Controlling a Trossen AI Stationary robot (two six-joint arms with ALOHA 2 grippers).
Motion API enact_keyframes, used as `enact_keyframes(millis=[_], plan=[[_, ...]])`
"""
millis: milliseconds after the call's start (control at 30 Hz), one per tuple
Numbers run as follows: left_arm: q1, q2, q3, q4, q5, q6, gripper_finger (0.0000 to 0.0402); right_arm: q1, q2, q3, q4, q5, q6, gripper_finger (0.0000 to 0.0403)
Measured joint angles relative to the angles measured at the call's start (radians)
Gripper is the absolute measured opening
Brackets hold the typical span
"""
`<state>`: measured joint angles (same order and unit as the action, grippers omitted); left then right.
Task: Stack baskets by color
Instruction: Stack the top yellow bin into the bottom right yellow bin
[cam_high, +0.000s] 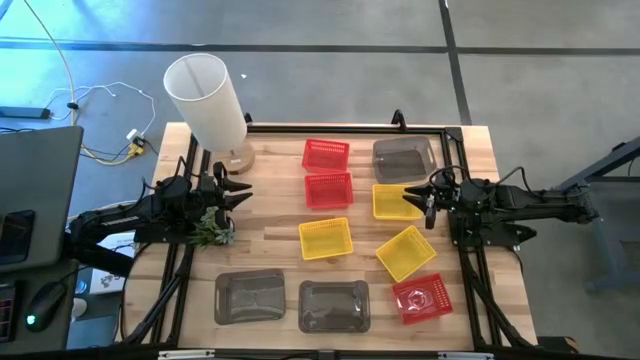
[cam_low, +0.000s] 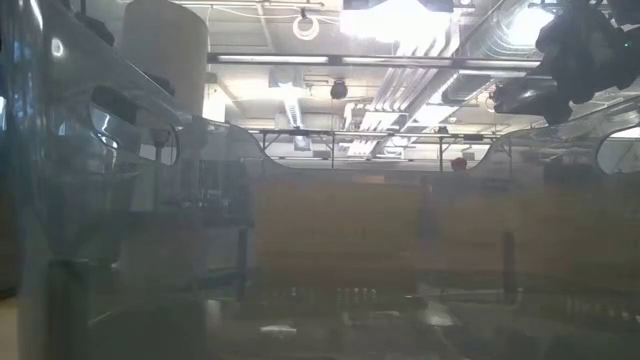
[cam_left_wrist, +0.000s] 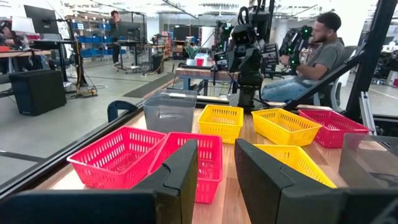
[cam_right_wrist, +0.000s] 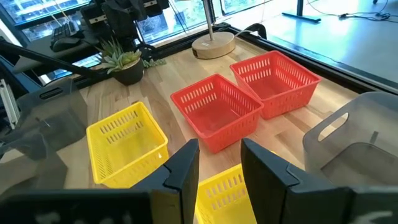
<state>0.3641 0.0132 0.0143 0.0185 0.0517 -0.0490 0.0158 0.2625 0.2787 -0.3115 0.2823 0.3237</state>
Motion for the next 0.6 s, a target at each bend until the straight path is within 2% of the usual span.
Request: enact_keyframes(millis=[133, 367, 600], plan=[[0.0, 0.0, 0.0, 0.0, 0.0, 0.0, 0.0094, 0.0, 0.0, 0.0, 0.0, -0.002, 0.02, 0.0108], [0.0, 0.0, 0.0, 0.001, 0.0, 0.0, 0.0094, 0.0, 0.0, 0.0, 0.001, -0.002, 0.167, 0.0108], [0.0, 0.0, 0.0, 0.001, 0.0, -0.001, 0.0094, 0.0, 0.0, 0.0, 0.017, 0.006, 0.198, 0.0108]])
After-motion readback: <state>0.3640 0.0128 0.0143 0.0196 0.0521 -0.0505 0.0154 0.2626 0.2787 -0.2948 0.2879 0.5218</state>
